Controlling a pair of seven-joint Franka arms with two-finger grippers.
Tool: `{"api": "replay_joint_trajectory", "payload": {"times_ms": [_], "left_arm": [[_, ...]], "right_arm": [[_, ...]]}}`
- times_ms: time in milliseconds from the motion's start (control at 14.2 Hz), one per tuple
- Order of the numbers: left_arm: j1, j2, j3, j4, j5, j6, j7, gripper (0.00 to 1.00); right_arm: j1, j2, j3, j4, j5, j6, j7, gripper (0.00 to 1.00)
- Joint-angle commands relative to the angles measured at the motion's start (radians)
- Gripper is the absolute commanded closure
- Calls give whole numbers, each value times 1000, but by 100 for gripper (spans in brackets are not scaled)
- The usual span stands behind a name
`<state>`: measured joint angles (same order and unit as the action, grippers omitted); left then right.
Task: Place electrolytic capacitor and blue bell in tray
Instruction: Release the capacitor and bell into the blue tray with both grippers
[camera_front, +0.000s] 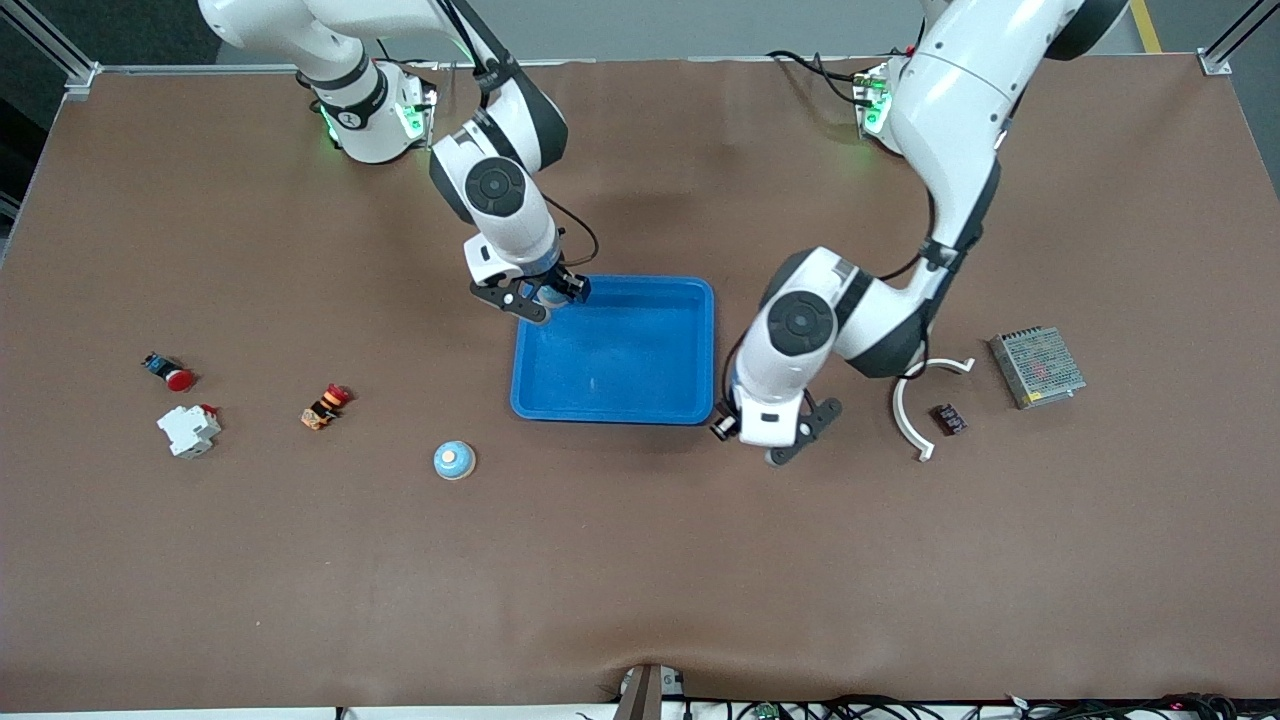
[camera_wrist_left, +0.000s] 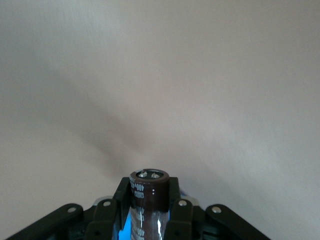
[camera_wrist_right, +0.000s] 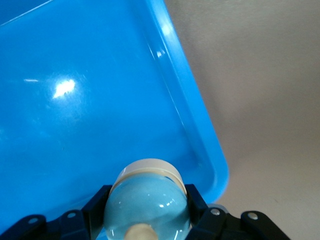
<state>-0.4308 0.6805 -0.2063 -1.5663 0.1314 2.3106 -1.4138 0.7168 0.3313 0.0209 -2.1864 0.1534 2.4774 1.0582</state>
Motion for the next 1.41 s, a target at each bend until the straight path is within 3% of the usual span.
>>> {"api": "replay_joint_trajectory", "payload": {"times_ms": [0, 635, 706, 776, 847, 918, 988, 1129, 1200, 1271, 1341], "left_arm": [[-72, -16, 8, -9, 20, -19, -137, 100], [-149, 2, 7, -96, 22, -31, -266, 100], [-154, 4, 7, -97, 21, -54, -266, 94], [-155, 4, 7, -97, 20, -75, -264, 64], [-157, 2, 7, -92, 20, -92, -263, 41], [-149, -5, 5, -86, 10, -124, -263, 8], [-138, -24, 5, -81, 10, -170, -255, 0], [-135, -61, 7, -55, 8, -235, -232, 0], [-128, -85, 8, -35, 8, -275, -215, 0], [-118, -111, 8, -15, 14, -330, -197, 0], [-103, -140, 11, -3, 17, -374, -153, 0]], "right_arm": [[15, 48, -13, 23, 2, 38, 22, 100], [24, 100, -18, 16, -2, 101, 22, 100], [26, 109, -18, 16, -2, 112, 22, 100], [26, 120, -18, 16, -2, 130, 22, 100], [26, 127, -18, 16, -2, 142, 22, 100], [26, 132, -18, 16, -2, 144, 22, 100], [26, 134, -18, 16, -2, 144, 22, 100], [26, 135, -18, 16, -2, 144, 23, 100], [24, 135, -18, 16, -2, 144, 23, 84], [24, 134, -18, 17, -2, 144, 23, 19], [23, 132, -19, 17, -2, 144, 34, 0]]}}
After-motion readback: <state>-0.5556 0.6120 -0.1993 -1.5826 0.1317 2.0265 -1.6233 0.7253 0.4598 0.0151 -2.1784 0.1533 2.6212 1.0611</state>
